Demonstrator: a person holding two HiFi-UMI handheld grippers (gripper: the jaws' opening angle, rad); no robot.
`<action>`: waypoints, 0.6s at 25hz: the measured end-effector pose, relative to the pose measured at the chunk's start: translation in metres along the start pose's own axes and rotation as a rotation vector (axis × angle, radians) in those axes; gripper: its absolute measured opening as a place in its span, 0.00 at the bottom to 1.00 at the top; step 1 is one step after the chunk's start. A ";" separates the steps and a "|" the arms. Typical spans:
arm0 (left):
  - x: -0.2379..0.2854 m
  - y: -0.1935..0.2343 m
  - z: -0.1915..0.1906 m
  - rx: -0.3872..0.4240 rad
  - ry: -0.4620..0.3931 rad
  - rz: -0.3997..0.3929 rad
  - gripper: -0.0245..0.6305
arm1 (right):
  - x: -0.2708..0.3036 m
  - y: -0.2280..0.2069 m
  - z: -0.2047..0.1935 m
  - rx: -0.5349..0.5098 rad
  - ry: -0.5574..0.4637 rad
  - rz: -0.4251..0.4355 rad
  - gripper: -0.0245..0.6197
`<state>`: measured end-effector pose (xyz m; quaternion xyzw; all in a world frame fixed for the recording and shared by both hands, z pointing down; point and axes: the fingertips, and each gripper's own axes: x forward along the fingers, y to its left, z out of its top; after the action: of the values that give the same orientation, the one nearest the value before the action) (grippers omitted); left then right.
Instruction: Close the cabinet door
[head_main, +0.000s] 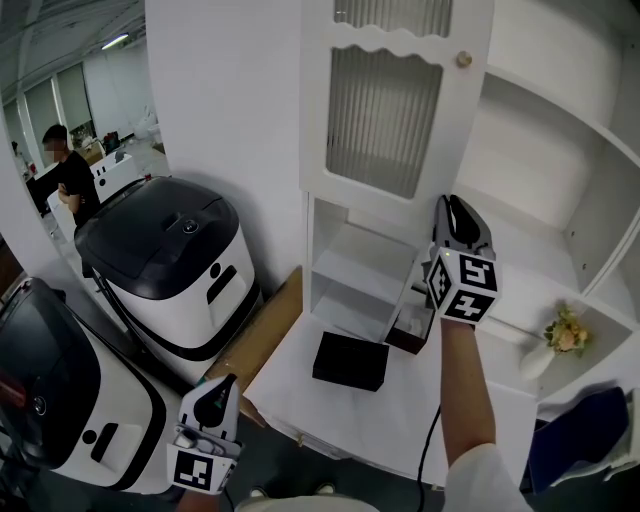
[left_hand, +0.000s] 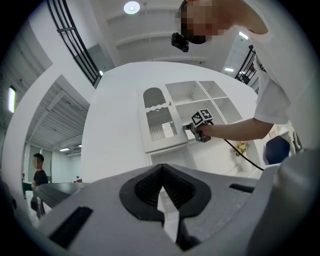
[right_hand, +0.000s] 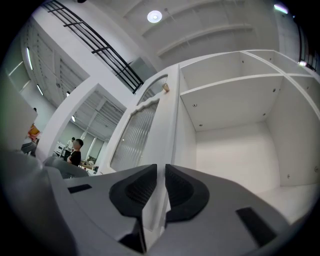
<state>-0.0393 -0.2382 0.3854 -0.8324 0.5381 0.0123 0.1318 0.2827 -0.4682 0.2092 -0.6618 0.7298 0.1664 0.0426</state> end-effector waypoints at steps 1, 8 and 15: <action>0.000 0.000 0.000 -0.002 -0.003 -0.005 0.04 | -0.003 0.000 0.001 -0.006 0.000 -0.003 0.10; -0.001 -0.001 0.003 -0.012 -0.020 -0.045 0.04 | -0.034 0.002 0.000 -0.021 0.016 -0.021 0.04; -0.012 0.012 0.009 -0.016 -0.043 -0.064 0.04 | -0.086 0.009 -0.007 -0.002 0.028 -0.046 0.04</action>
<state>-0.0539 -0.2300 0.3764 -0.8497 0.5083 0.0302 0.1370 0.2849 -0.3879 0.2418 -0.6806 0.7147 0.1568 0.0358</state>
